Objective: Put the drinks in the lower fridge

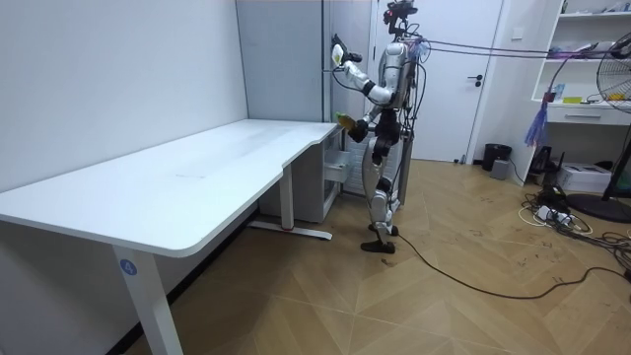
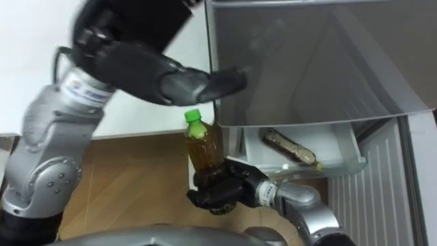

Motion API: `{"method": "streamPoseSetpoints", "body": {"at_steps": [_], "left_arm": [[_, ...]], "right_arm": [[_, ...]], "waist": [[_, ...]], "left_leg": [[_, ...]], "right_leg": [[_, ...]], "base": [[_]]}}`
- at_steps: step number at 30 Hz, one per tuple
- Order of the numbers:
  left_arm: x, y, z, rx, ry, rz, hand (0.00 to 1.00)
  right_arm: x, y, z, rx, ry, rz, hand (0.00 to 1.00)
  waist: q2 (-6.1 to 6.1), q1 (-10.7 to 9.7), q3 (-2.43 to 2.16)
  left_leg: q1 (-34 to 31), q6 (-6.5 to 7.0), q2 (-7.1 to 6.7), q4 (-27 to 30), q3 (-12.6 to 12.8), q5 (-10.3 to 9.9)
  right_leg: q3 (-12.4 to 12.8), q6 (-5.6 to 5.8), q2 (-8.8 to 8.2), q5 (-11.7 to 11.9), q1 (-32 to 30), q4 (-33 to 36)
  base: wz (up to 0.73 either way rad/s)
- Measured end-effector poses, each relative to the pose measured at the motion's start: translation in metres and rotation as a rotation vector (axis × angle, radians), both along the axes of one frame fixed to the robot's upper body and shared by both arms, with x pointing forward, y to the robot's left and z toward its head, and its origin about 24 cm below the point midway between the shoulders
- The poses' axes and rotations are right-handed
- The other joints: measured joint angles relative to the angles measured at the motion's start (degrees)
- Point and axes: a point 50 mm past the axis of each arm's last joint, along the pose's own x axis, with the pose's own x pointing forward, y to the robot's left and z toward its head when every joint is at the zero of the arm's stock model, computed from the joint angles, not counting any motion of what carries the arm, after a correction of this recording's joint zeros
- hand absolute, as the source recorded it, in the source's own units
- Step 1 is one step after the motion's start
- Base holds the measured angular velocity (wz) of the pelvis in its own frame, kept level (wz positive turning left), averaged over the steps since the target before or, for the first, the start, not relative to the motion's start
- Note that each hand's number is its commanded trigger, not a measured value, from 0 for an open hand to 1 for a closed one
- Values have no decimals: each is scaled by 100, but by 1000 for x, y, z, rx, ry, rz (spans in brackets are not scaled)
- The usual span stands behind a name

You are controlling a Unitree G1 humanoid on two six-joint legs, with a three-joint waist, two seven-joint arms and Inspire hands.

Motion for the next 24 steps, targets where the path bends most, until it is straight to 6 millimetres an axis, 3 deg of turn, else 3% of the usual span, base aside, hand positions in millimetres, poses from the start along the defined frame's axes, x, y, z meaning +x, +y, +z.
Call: {"method": "streamPoseSetpoints", "body": {"at_steps": [6,9,15,17,21,24], "left_arm": [[5,20,5,-5,-8,172,0],[7,37,8,11,-30,330,0],[3,84,9,-31,-14,726,0],[-4,106,9,-62,-13,895,0],[-16,132,5,-79,6,1112,0],[-17,150,-4,-54,39,1273,0]], "right_arm": [[0,-8,2,1,-12,-47,100],[-8,-16,-1,-8,11,-86,100],[-26,-36,-6,-25,57,-196,100],[-32,-40,-8,-34,71,-219,100],[-38,-44,-9,-55,78,-239,100],[-39,-46,-9,-51,80,-260,100]], "waist": [[29,89,8],[57,240,15],[57,518,32],[57,650,37],[70,801,26],[78,837,18]], "left_leg": [[3,-2,-6,-13,-9,0],[94,-10,-12,-58,1,10],[266,-13,-10,-151,-15,8],[379,-17,-12,-192,-5,8],[395,-17,-13,-214,-12,7],[382,-15,-42,-169,-179,7]], "right_leg": [[-39,0,-4,0,31,-77],[-22,0,-3,0,55,-76],[-91,2,4,-1,229,-120],[-55,2,13,-1,315,-176],[-107,6,9,-4,345,-176],[-315,12,-20,-8,431,-183]], "base": [[0],[-5],[3],[-3],[2],[25]]}}
